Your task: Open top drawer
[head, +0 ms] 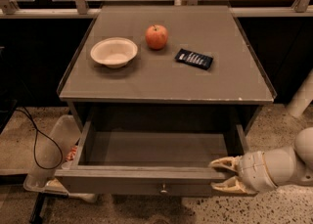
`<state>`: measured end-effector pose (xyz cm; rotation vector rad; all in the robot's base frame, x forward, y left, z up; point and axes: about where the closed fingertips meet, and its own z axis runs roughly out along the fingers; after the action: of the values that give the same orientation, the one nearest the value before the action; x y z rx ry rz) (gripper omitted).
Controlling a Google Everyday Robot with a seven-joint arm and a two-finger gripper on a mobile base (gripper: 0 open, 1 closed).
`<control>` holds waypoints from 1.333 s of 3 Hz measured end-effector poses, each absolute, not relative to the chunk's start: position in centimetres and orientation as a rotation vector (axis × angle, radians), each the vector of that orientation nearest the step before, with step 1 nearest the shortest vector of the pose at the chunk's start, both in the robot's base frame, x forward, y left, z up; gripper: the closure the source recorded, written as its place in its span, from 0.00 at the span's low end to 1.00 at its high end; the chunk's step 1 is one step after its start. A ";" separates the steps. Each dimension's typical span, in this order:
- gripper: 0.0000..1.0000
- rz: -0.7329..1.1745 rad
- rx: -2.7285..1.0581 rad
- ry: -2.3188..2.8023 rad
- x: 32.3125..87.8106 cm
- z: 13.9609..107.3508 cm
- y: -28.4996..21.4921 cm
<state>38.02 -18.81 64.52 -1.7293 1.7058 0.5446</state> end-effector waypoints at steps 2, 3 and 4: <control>0.38 0.540 -1.794 1.648 34.3 63.9 -19.3; 0.61 0.539 -1.812 1.622 32.4 63.5 -19.4; 0.85 0.539 -1.812 1.622 32.4 63.5 -19.4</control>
Offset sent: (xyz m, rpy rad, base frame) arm -0.1046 -0.0130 -0.0230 -0.0318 -0.0724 0.1594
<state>32.39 -19.36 63.47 -1.8122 1.6223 0.5387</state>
